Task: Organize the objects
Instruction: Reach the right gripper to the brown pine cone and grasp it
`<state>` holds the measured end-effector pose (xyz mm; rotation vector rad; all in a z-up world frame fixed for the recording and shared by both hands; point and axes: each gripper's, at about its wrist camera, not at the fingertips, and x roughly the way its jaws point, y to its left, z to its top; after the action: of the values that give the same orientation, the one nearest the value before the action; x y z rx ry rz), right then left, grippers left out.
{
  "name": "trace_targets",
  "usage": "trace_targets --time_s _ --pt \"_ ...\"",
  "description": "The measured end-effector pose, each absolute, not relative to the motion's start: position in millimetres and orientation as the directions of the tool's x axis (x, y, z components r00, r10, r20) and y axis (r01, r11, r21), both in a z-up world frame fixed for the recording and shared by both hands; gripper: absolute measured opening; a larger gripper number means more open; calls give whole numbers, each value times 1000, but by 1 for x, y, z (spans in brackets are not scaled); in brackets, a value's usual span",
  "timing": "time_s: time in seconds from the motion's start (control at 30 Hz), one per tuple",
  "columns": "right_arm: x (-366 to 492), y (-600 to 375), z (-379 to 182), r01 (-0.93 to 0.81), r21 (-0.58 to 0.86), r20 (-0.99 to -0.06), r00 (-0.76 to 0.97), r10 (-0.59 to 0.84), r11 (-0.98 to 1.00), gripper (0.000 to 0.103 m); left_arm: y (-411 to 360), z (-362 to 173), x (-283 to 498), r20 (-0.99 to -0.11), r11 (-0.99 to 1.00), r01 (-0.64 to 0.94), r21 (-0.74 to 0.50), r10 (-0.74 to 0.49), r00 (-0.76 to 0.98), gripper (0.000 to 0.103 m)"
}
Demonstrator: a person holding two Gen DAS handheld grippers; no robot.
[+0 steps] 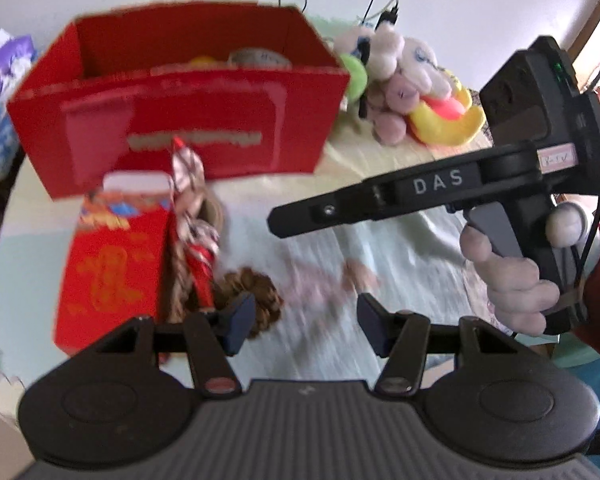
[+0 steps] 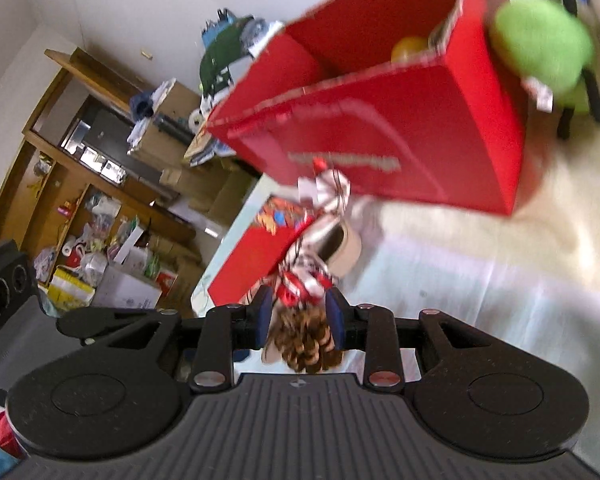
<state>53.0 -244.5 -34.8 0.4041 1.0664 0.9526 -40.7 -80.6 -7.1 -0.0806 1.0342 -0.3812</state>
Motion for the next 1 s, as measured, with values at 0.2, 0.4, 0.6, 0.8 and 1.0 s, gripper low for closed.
trace_targets --time_s 0.2,0.4,0.6,0.8,1.0 --pt "52 -246 -45 -442 711 -562 111 820 547 41 -90 -27 -44 -859 955 214 -206 -281 427 59" --pt "55 -243 -53 -431 719 -567 89 819 545 41 -88 -35 -45 -876 968 177 -180 -239 419 59" --pt "59 -233 -65 -425 710 -590 74 804 561 41 -79 -43 -35 -871 970 123 -208 -241 428 59" --pt "59 -243 -75 -367 756 -567 45 822 542 46 -75 -51 -28 -868 967 82 -243 -254 427 59" --pt "59 -265 -76 -311 797 -540 17 841 518 36 -78 -47 -29 -858 960 98 -262 -278 432 60"
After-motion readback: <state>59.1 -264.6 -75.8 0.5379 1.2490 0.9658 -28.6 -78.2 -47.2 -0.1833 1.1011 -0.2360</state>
